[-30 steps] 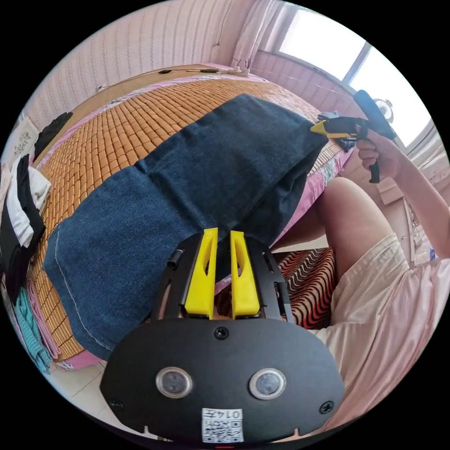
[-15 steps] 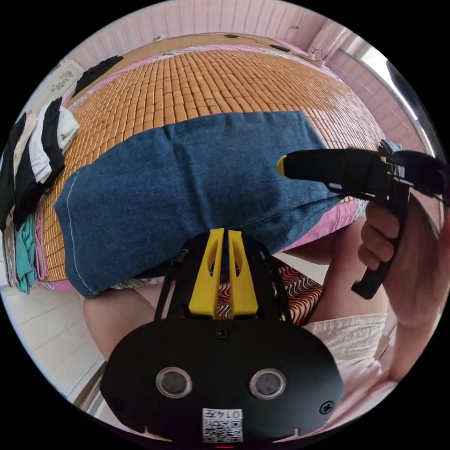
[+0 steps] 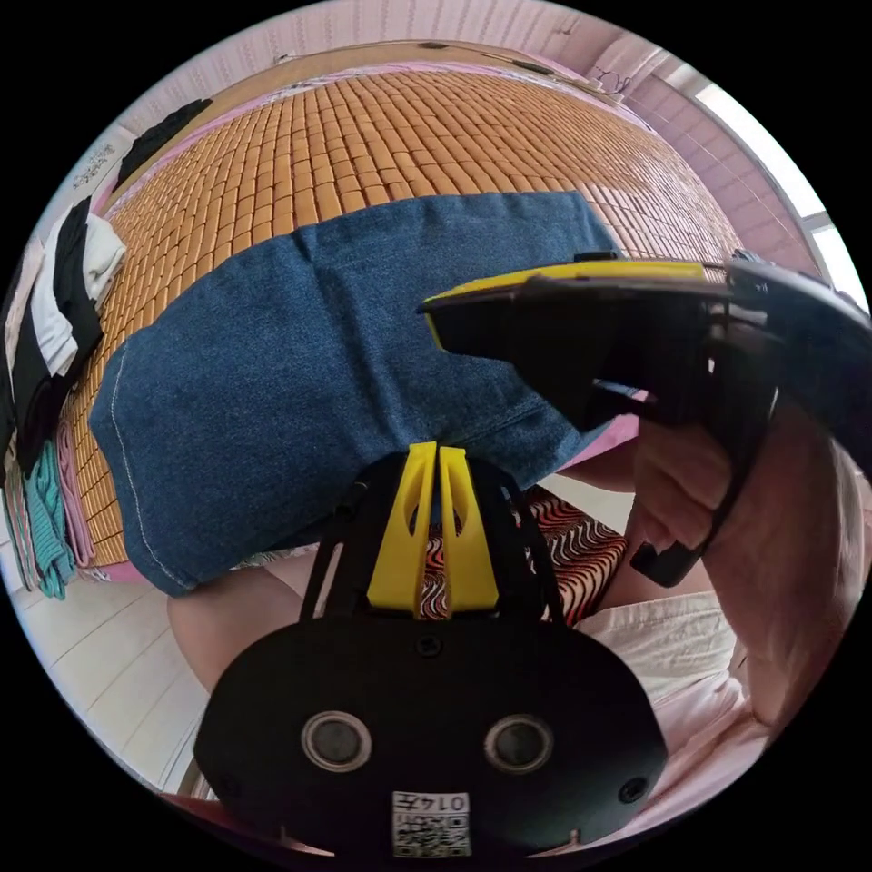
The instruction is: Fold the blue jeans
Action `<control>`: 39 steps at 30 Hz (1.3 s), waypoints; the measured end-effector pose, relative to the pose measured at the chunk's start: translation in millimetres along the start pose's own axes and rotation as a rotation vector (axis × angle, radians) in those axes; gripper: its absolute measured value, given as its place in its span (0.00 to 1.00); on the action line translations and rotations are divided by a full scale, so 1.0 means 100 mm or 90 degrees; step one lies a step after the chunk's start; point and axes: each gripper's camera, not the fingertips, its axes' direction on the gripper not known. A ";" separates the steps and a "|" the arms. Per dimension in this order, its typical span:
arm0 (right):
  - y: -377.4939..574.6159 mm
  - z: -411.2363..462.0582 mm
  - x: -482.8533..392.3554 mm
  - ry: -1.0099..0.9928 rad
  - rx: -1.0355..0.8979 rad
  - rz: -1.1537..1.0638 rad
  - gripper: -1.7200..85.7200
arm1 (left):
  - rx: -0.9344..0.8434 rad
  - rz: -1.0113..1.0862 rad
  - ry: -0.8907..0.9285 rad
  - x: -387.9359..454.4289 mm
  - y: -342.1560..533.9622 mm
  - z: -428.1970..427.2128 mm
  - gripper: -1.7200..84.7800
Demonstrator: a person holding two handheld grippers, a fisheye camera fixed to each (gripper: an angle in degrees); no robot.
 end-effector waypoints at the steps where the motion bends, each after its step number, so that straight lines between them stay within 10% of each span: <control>1: 0.05 -0.01 -0.03 -0.004 0.010 -0.016 0.01 | 0.019 0.007 0.003 -0.01 0.06 0.03 0.01; 18: 0.61 0.09 0.32 -0.247 0.130 -0.036 0.01 | -0.009 -0.040 -0.027 0.07 0.03 0.42 0.01; 29: 0.81 0.43 0.19 0.115 0.098 -0.110 0.01 | -0.027 -0.049 0.003 0.02 -0.03 0.49 0.01; 39: 1.05 1.08 0.14 0.172 0.035 -0.140 0.01 | -0.017 -0.043 -0.169 0.66 0.05 0.49 0.01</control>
